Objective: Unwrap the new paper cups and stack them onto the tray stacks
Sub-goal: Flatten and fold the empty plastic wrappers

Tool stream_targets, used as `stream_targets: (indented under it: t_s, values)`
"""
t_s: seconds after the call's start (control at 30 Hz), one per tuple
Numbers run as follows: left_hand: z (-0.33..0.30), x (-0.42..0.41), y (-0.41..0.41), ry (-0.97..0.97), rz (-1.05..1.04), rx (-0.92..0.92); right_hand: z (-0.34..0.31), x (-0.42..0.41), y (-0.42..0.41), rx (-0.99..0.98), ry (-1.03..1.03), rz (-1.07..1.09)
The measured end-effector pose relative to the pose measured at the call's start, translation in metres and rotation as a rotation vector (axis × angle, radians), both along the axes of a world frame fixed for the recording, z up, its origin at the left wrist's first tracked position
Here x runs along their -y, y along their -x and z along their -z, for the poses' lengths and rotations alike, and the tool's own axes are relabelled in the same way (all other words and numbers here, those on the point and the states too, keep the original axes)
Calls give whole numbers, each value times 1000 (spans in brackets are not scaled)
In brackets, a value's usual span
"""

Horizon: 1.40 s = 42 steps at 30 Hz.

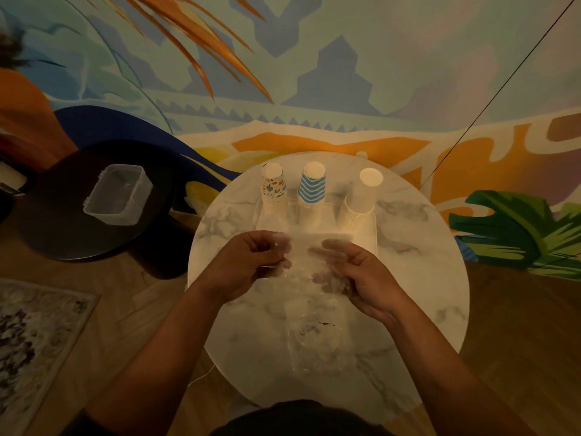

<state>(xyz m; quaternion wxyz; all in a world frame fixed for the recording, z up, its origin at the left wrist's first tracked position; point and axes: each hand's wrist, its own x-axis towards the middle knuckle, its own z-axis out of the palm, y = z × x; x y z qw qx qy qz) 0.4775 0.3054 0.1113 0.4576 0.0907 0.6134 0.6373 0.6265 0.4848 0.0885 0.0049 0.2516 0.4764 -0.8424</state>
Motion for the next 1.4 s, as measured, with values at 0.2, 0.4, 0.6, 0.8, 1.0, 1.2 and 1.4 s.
stream_targets:
  t_s: [0.2, 0.4, 0.6, 0.8, 1.0, 1.2, 1.4]
  values:
    - [-1, 0, 3, 24, -5, -144, 3, -3, -5, 28, 124, 29]
    - [14, -4, -7, 65, 106, -383, 9, -12, -13, 140, 149, -161]
    - [26, -10, -16, 148, 93, -163, 38, -17, -16, 175, -312, -89]
    - [67, -21, -36, 341, -24, 1, 83, -8, -8, 327, -490, -30]
    - [138, -24, -61, 623, 31, -217, 127, 10, -10, 456, -664, -29]
    - [166, -17, -75, 766, 103, -302, 150, 23, -23, 544, -786, -101]
    - [181, -8, -79, 857, 129, -292, 164, 24, -41, 612, -933, -166]
